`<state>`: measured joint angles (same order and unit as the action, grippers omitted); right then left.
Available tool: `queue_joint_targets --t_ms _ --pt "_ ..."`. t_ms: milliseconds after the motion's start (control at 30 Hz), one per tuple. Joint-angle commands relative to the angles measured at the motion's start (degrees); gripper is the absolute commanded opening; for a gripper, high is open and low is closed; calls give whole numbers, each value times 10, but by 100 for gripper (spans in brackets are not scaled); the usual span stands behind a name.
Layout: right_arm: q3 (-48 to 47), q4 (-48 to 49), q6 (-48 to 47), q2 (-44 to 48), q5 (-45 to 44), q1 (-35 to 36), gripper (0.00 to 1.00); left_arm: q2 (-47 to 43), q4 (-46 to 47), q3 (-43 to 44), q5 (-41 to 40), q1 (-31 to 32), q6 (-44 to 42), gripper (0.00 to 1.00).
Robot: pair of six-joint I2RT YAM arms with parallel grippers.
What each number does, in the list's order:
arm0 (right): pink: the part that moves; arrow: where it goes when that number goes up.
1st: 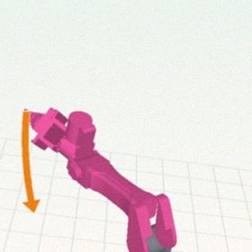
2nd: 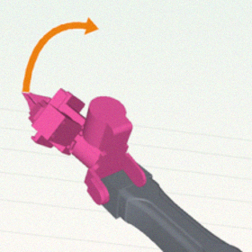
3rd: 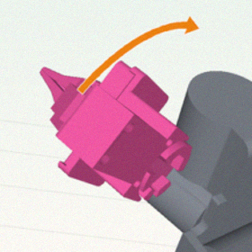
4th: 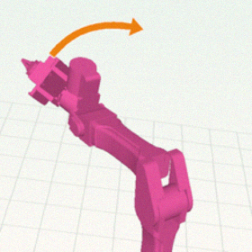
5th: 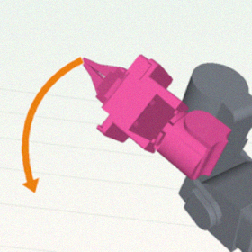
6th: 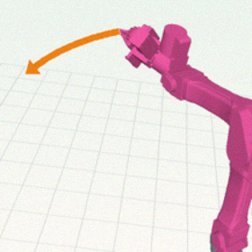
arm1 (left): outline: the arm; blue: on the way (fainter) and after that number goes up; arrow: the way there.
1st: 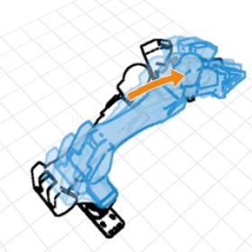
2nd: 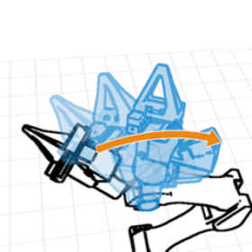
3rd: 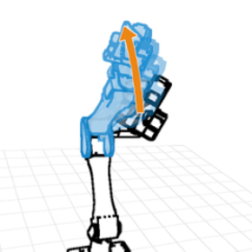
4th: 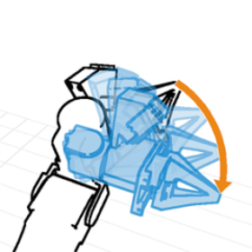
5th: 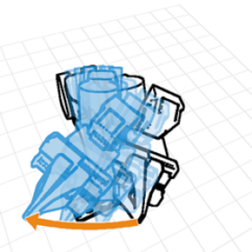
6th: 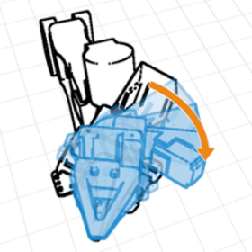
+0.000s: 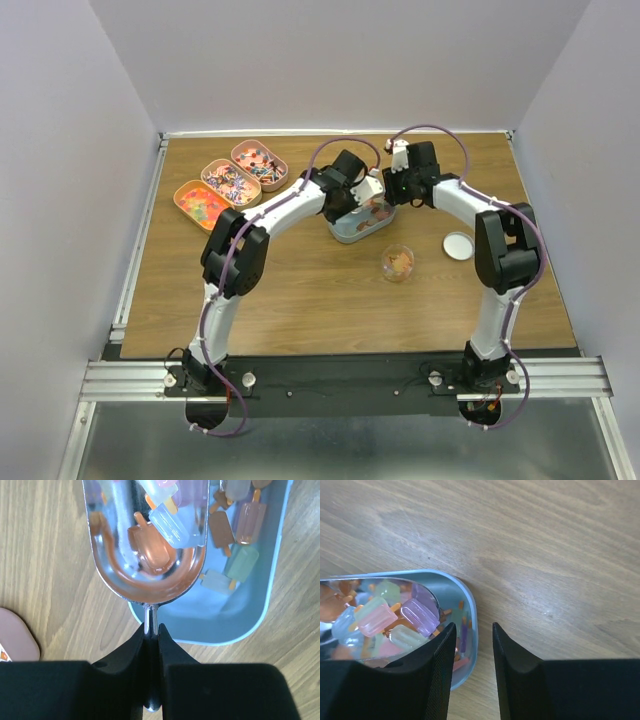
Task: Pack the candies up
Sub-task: Scoop the fake candies from the storage box, then place the fake candies in the packing bottle.
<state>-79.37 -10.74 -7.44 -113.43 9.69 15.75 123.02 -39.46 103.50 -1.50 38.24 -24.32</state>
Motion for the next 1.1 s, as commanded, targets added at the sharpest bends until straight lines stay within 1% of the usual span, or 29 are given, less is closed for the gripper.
queue_joint_targets --t_ms 0,67,233,433,600,700,1067 --pt "-1 -2 6 31 -13 0 42 -33 3 -23 4 -2 -6 0" --pt "-2 -5 8 35 -9 0 42 -37 7 -30 12 -2 -6 0" --pt "-5 -12 14 36 -1 -1 42 -45 21 -40 62 -3 -6 0" --pt "-5 -21 15 64 -5 -1 42 -58 33 -64 84 -4 -12 0" --pt "-10 -29 25 84 52 -2 42 -78 47 -85 103 -10 -13 0" --pt "-9 -32 32 91 70 -2 42 -80 47 -86 110 -12 -13 0" --pt "27 -36 62 141 45 -8 42 -110 49 -99 115 -15 -23 0"
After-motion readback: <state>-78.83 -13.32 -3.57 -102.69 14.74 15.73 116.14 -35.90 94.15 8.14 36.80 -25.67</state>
